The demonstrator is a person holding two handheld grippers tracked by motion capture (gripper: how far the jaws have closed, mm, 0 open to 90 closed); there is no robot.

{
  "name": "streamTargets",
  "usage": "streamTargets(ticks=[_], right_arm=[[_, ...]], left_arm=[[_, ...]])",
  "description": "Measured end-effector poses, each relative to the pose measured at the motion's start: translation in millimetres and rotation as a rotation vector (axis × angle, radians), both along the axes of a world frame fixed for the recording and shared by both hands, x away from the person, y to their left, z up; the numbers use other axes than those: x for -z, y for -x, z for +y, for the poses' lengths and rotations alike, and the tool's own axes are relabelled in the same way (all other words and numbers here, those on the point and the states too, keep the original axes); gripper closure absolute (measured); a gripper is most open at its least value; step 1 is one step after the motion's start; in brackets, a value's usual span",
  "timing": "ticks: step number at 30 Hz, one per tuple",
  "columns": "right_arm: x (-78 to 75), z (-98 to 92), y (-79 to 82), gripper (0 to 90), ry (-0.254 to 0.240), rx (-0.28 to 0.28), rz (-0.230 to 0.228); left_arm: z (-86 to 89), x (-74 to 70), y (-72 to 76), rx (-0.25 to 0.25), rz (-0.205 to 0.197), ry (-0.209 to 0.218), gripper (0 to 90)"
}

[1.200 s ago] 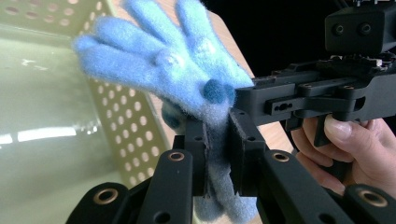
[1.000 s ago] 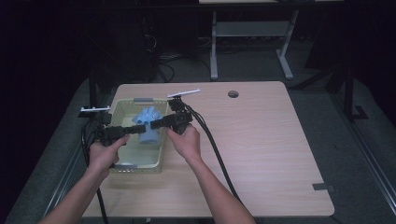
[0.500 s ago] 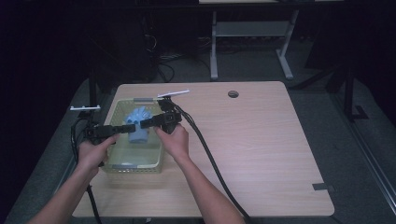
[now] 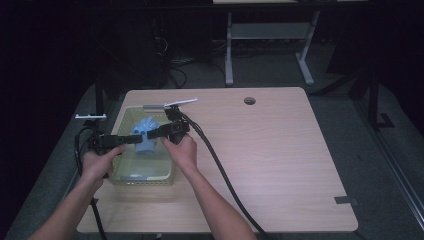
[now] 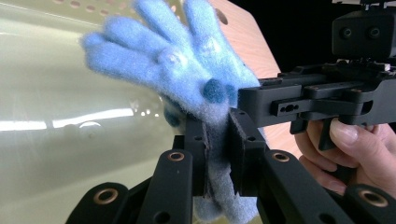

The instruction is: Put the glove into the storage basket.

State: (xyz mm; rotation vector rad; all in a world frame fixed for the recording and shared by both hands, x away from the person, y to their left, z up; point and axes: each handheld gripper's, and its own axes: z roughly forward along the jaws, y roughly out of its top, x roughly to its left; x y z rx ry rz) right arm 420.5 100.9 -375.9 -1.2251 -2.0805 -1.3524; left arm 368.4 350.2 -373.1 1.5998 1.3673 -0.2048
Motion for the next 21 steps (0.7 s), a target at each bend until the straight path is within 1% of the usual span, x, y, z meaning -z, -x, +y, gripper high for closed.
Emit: streamTargets(ticks=[3,4,6,7,9,11,14,15,16,17,18,21], right_arm=[[4.8,2.9,-0.8,80.3,0.015,-0.004,-0.001],[4.8,2.9,-0.8,80.3,0.015,-0.004,-0.001],[6.7,4.2,-1.2,80.3,0.015,-0.006,0.003],[8.7,5.8,-1.3,80.3,0.017,-0.010,0.010],[9.9,7.0,-1.3,80.3,0.023,-0.011,0.011],[14.5,9.9,-2.2,80.3,0.035,-0.013,0.017],[17.5,11.7,-2.7,80.3,0.037,-0.012,0.021],[19.2,12.9,-2.7,80.3,0.041,-0.015,0.023],[19.2,12.9,-2.7,80.3,0.041,-0.015,0.023],[21.7,14.5,-2.6,80.3,0.051,-0.021,0.023],[21.7,14.5,-2.6,80.3,0.051,-0.021,0.023],[25.6,16.4,-2.9,80.2,0.056,-0.021,0.028]], left_arm=[[1.4,3.4,-1.5,-0.001,0.012,-0.012,78.5],[1.4,3.4,-1.5,-0.001,0.012,-0.012,78.5],[3.5,7.2,-2.1,-0.001,0.027,-0.005,78.5],[5.7,10.4,-2.3,-0.003,0.032,-0.006,78.5],[6.4,11.7,-2.4,-0.003,0.037,-0.008,78.5],[7.0,14.0,-2.9,-0.006,0.042,-0.011,78.5],[8.3,17.7,-3.5,-0.006,0.052,-0.016,78.5],[8.7,18.7,-3.8,-0.004,0.058,-0.028,78.5],[8.7,18.7,-3.8,-0.004,0.058,-0.028,78.5],[8.3,19.2,-3.8,-0.002,0.062,-0.041,78.5],[8.3,19.2,-3.8,-0.002,0.062,-0.041,78.6],[7.7,19.6,-3.9,-0.006,0.069,-0.059,78.5]])
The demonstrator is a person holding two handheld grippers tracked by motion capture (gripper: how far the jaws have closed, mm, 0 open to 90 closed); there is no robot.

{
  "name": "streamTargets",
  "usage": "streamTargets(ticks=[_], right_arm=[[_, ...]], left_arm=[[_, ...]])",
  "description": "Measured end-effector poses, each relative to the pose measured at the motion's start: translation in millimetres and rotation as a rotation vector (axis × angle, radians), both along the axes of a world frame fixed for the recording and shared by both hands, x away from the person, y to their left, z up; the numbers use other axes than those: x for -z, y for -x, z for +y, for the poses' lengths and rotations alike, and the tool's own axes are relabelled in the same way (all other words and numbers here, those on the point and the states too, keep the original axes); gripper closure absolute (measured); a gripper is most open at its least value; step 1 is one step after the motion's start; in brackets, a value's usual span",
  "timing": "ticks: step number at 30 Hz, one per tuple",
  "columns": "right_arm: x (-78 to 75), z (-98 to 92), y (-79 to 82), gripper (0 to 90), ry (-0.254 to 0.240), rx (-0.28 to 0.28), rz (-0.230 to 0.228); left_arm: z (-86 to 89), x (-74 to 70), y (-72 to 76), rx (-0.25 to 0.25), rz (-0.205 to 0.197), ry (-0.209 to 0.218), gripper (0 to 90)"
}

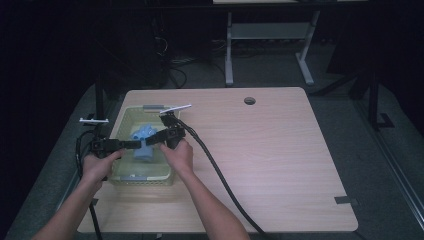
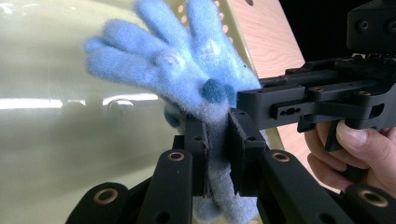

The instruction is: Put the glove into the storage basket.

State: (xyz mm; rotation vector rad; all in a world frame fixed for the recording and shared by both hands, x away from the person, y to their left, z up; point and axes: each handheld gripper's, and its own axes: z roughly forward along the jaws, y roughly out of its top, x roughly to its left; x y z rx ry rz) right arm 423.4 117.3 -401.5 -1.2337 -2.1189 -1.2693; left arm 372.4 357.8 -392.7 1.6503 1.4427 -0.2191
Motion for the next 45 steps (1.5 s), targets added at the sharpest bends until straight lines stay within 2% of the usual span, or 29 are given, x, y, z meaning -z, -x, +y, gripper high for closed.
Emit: streamTargets(ticks=[3,8,21,25,36,42,44,45], right_arm=[[2.8,1.7,0.0,80.0,0.009,-0.003,0.002],[10.2,3.9,0.4,79.9,0.028,-0.021,0.015],[18.4,8.5,-0.3,79.6,0.077,-0.030,0.025],[21.0,11.0,-0.1,79.2,0.093,-0.042,0.030],[19.4,11.8,1.1,78.5,0.123,-0.037,0.005],[18.6,13.5,1.6,77.0,0.147,-0.033,0.009],[16.6,15.5,2.3,71.2,0.175,-0.033,-0.005],[16.6,15.5,2.3,71.2,0.175,-0.033,-0.005]], left_arm=[[-0.1,2.3,-0.9,0.004,0.008,-0.018,78.5],[2.4,13.8,-1.2,0.003,0.043,-0.013,78.5],[0.3,19.4,-3.7,-0.005,0.080,-0.046,78.4],[-2.4,19.1,-5.5,0.016,0.100,-0.101,78.4],[-6.8,19.6,-8.4,0.019,0.117,-0.142,78.5],[-8.0,19.7,-8.7,0.014,0.123,-0.151,78.7],[-9.0,19.6,-9.2,0.013,0.134,-0.174,79.0],[-9.0,19.9,-10.1,0.020,0.131,-0.194,79.0]])
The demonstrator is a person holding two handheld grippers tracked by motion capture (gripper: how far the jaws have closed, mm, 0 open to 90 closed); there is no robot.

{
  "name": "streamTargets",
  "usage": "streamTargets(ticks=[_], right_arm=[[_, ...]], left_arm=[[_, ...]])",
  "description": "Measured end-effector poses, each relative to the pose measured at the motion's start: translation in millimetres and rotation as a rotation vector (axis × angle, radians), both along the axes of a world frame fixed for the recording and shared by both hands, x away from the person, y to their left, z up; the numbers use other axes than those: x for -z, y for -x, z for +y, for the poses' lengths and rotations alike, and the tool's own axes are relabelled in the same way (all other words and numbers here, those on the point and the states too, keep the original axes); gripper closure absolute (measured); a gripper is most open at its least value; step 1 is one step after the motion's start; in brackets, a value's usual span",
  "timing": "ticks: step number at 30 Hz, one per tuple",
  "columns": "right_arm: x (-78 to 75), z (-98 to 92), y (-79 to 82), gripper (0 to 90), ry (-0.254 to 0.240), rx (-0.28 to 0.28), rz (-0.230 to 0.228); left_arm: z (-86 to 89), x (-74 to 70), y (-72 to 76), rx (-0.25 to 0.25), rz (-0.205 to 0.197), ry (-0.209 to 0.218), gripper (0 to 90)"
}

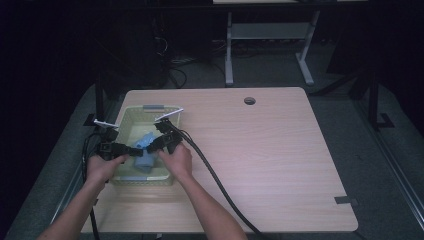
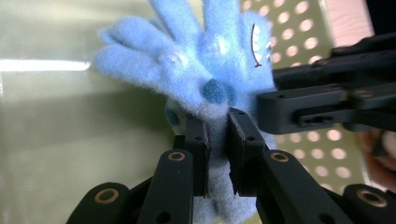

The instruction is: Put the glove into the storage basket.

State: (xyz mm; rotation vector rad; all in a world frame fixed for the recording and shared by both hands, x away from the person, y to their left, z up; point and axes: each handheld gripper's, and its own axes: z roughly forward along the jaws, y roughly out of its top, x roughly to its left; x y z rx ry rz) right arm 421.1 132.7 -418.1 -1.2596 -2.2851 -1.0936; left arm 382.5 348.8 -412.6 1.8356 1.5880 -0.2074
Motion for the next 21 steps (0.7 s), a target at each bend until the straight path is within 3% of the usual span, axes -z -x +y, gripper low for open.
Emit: streamTargets(ticks=[1,3,5,11,18,21], right_arm=[[-4.1,0.8,1.3,69.3,0.030,0.009,-0.027],[-8.1,1.0,2.9,69.1,0.046,0.012,-0.049],[-12.0,0.6,4.3,69.1,0.058,0.014,-0.072],[-19.5,-1.9,6.2,69.1,0.061,0.009,-0.089],[-25.6,-6.8,7.0,69.2,0.051,0.004,-0.098],[-28.4,-9.4,7.1,69.2,0.036,0.004,-0.099]], left_arm=[[-0.7,0.3,-0.7,0.005,0.002,-0.018,79.1],[-6.8,0.9,-3.1,0.019,0.032,-0.072,79.1],[-7.8,1.7,-4.3,0.026,0.039,-0.084,79.0],[-14.3,3.9,-8.9,0.031,0.080,-0.169,77.5],[-12.3,3.3,-9.7,0.012,0.092,-0.211,68.4],[-4.6,0.6,-9.3,-0.004,0.084,-0.207,66.5]])
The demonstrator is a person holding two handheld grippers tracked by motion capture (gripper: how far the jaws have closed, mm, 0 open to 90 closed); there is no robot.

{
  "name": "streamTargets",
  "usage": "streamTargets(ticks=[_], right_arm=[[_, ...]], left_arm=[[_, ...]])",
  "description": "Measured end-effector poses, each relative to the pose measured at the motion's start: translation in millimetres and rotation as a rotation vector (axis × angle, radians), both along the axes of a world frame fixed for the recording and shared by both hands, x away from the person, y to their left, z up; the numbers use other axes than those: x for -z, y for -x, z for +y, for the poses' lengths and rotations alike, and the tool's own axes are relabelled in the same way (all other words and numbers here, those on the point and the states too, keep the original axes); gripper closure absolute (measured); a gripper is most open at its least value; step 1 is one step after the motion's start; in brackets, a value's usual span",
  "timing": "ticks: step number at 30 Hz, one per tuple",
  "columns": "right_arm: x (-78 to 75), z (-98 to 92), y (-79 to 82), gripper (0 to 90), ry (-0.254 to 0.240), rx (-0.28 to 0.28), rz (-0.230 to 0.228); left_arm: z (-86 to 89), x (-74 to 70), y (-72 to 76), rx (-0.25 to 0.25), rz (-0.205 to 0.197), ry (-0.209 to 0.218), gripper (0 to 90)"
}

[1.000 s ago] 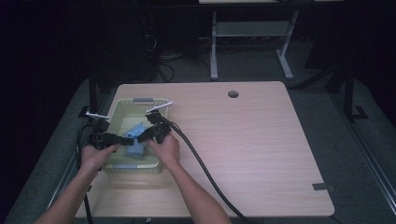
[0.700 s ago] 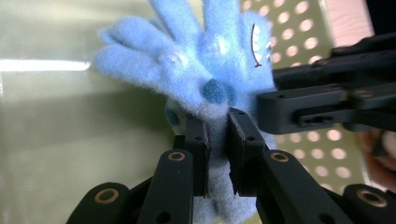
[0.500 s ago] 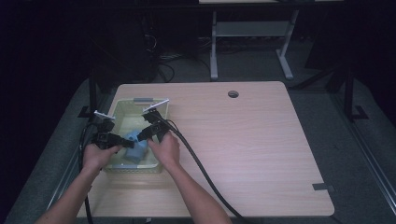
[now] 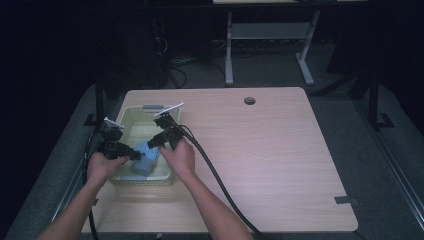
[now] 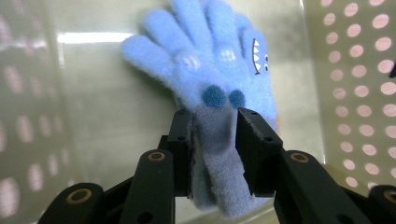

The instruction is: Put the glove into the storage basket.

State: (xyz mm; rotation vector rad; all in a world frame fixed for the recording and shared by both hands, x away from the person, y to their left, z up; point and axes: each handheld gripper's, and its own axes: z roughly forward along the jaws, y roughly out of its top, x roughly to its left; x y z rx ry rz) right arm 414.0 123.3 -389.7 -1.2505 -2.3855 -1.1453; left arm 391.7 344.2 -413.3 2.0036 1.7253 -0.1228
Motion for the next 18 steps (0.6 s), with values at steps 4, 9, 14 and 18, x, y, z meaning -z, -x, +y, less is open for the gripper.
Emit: streamTargets(ticks=[4,9,14,18], right_arm=[[-0.4,-3.6,-0.7,69.1,-0.019,0.003,0.008],[-0.5,-9.3,-1.4,69.0,-0.039,0.008,0.020],[-3.0,-14.8,-1.9,68.4,-0.064,0.013,0.019],[-6.0,-20.4,-1.4,67.5,-0.088,0.017,0.019]], left_arm=[[5.5,-3.4,0.5,-0.007,-0.007,0.006,65.4],[8.6,-9.6,1.3,-0.011,-0.031,0.027,65.5],[6.6,-14.6,1.1,-0.001,-0.044,0.041,65.0],[4.8,-20.7,0.5,0.002,-0.068,0.049,65.5]])
